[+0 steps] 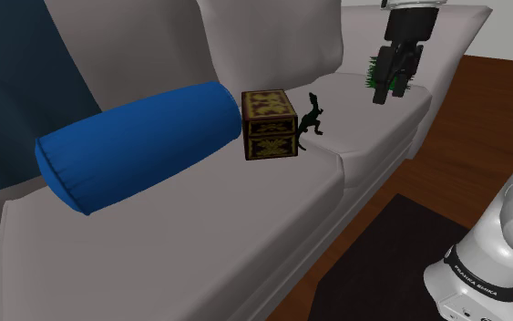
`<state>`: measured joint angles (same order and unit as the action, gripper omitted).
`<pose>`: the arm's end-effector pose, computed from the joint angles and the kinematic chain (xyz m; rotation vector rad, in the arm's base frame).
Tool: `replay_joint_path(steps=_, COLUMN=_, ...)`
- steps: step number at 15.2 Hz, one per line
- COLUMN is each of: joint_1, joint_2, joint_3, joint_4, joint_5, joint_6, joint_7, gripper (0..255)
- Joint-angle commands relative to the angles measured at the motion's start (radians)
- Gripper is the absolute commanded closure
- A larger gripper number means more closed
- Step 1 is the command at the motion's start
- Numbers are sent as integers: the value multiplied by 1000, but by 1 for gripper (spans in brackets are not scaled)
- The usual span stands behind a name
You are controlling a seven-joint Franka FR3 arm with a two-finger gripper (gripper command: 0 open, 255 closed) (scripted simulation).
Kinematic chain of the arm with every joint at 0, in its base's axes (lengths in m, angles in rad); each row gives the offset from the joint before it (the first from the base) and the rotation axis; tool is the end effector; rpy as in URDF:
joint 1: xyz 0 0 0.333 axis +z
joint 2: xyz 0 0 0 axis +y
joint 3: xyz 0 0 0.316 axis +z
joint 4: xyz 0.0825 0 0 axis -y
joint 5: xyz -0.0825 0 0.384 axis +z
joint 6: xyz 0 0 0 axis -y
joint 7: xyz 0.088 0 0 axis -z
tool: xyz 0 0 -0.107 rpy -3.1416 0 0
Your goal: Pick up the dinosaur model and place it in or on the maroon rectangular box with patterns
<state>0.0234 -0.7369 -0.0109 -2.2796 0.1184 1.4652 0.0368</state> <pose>0.3095 0.0164 0.6031 -3.0157 0.0200 0.1218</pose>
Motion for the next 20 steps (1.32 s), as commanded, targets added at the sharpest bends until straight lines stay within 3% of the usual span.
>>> replay_joint_path(steps=1, joint_1=0, joint_2=0, joint_3=0, joint_4=0, joint_5=0, joint_6=0, joint_7=0, gripper=0)
replay_joint_path(steps=11, joint_1=-36, joint_2=126, joint_3=-17, joint_4=-166, joint_5=-122, joint_6=428, joint_7=-97, gripper=0)
replay_joint_path(steps=20, joint_1=-81, joint_2=363, joint_3=-41, joint_4=-183, joint_5=-229, joint_6=816, joint_7=-141, gripper=0)
